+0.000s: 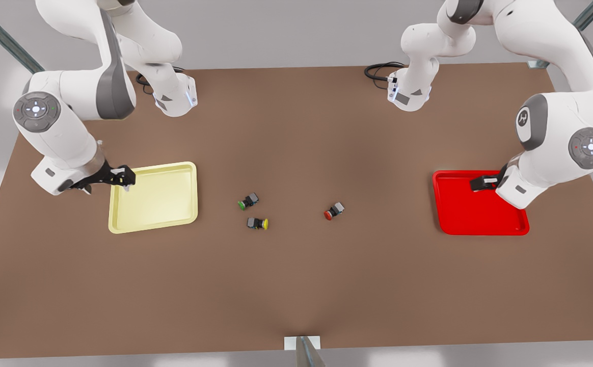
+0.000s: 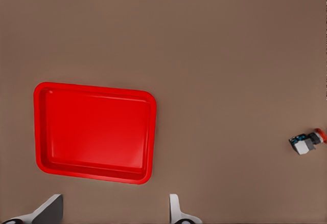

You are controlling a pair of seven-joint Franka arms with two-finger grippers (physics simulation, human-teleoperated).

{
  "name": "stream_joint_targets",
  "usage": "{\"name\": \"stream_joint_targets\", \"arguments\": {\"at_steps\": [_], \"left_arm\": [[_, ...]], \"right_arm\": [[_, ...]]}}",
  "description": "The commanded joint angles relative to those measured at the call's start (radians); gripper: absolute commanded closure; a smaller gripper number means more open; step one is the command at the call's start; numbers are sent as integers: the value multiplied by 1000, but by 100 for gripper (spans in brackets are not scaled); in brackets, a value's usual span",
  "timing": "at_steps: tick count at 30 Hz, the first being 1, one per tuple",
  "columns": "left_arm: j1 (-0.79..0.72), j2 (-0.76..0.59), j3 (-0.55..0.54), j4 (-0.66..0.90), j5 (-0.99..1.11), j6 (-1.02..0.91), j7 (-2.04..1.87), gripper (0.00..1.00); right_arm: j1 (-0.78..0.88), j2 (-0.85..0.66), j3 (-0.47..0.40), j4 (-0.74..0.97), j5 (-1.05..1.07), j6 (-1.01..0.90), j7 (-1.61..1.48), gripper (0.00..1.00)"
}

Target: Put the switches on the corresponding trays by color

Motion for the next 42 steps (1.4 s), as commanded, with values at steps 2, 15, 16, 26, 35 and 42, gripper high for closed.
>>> {"name": "stream_joint_targets", "arguments": {"at_steps": [2,15,16,26,35,42], "left_arm": [[-1,1,-13,2,18,-11,-2,0],[-113,133,-109,-17,-57,58,-212,0],[-116,134,-126,-20,-57,79,-212,0],[-160,229,-267,-8,-43,268,-323,0],[-317,312,-264,-26,57,365,-444,0],[-338,226,-287,-311,44,636,-310,0]], "right_arm": [[4,5,0,0,0,-5,0,0],[357,587,137,-12,-193,405,-411,0],[351,588,137,-51,-201,454,-411,0],[351,632,132,-109,-210,589,-451,0],[319,638,124,-130,-221,598,-494,0],[307,638,124,-150,-238,623,-495,0]]}}
